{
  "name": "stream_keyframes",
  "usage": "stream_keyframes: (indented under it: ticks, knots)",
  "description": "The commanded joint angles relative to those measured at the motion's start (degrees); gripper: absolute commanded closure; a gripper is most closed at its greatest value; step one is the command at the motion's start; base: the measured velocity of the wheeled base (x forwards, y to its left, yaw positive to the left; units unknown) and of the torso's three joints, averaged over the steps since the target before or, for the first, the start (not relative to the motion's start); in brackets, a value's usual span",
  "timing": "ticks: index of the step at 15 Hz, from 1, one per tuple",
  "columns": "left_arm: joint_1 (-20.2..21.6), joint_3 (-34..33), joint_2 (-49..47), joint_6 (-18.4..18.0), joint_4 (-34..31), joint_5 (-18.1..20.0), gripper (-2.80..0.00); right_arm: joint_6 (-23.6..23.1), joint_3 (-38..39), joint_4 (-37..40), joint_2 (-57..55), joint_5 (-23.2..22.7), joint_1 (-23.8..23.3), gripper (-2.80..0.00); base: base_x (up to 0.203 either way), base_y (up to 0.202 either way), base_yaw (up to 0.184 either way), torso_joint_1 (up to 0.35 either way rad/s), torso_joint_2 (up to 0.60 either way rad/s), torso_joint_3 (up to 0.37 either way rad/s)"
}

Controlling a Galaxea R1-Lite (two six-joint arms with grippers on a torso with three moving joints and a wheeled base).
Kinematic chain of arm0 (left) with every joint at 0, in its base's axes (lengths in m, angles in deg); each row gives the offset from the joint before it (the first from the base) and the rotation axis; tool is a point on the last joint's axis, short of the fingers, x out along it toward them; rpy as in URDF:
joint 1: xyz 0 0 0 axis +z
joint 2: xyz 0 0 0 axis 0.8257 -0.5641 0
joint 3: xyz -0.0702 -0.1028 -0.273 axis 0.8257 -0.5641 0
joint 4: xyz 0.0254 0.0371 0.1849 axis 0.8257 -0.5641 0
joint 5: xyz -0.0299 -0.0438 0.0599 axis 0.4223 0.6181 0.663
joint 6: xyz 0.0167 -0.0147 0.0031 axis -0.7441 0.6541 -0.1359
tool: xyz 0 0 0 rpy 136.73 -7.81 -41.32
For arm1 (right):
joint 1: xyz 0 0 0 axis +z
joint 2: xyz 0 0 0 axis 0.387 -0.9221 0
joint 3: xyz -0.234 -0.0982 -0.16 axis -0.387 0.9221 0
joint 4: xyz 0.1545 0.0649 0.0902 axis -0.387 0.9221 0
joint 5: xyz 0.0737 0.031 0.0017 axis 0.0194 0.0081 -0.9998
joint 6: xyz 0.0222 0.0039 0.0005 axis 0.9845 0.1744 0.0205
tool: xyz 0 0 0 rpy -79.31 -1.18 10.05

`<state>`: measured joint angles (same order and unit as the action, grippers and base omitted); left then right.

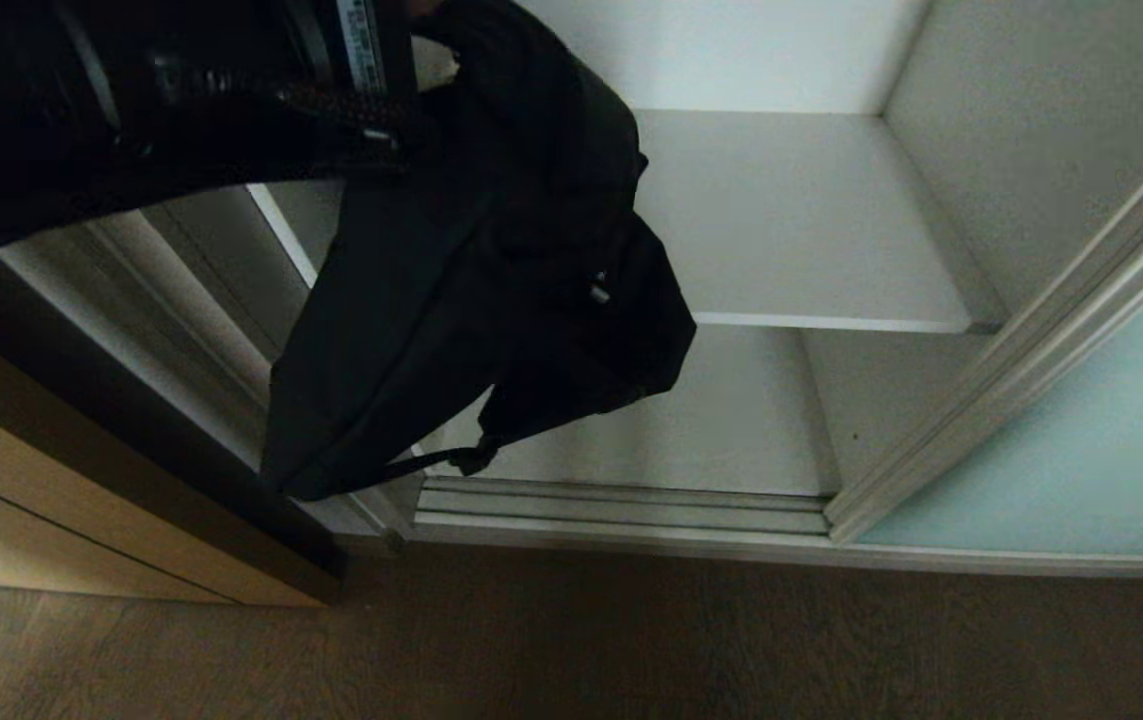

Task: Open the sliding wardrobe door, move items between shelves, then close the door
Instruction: Place the bag on the higher shelf

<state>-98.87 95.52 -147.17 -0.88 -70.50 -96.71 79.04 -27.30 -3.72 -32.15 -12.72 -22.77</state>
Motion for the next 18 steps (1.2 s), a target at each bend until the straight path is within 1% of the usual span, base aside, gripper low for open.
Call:
stream_keyframes:
  ticks: [1,4,7,9,12,13,14,16,18]
  knots:
    - [0.0,6.9,-5.3,-0.2,0.0,-0.8,0.0,-0.1,0.0,0.0,0.0,0.0,0.0,0.0,0.0,0.0,0.0,0.0,0.0,0.0]
    - [0.0,16.6,-10.1,-0.2,-0.6,-2.2,0.0,0.0,0.0,0.0,0.0,0.0,0.0,0.0,0.0,0.0,0.0,0.0,0.0,0.0]
    - [0.0,27.0,-16.2,-0.5,-0.7,-4.8,0.0,0.0,0.0,0.0,0.0,0.0,0.0,0.0,0.0,0.0,0.0,0.0,0.0,0.0]
    - [0.0,28.1,-18.3,-4.0,1.1,-5.4,0.0,-0.1,0.1,0.0,0.0,0.0,0.0,0.0,0.0,0.0,0.0,0.0,0.0,0.0]
    - [0.1,28.1,-20.3,-5.8,12.0,-5.6,0.0,0.0,0.0,0.0,0.0,0.0,0.0,0.0,0.0,0.0,0.0,0.0,0.0,0.0]
    - [0.1,28.1,-20.8,-6.3,14.2,-5.7,0.0,0.0,0.1,0.0,0.0,0.0,0.0,0.0,0.0,0.0,0.0,0.0,0.0,0.0]
    - [0.1,28.1,-20.3,-6.9,15.2,-5.7,0.0,-0.1,0.0,0.0,0.0,0.0,0.0,0.0,0.0,0.0,0.0,0.0,0.0,0.0]
    - [-0.1,28.2,-18.3,-8.1,15.0,-5.5,0.0,-0.1,0.0,0.0,0.0,0.0,0.0,0.0,0.0,0.0,0.0,0.0,0.0,0.0]
    - [-1.2,28.2,-16.9,-10.7,15.3,-5.0,0.0,-0.1,0.0,0.0,0.0,0.0,0.0,0.0,0.0,0.0,0.0,0.0,0.0,0.0]
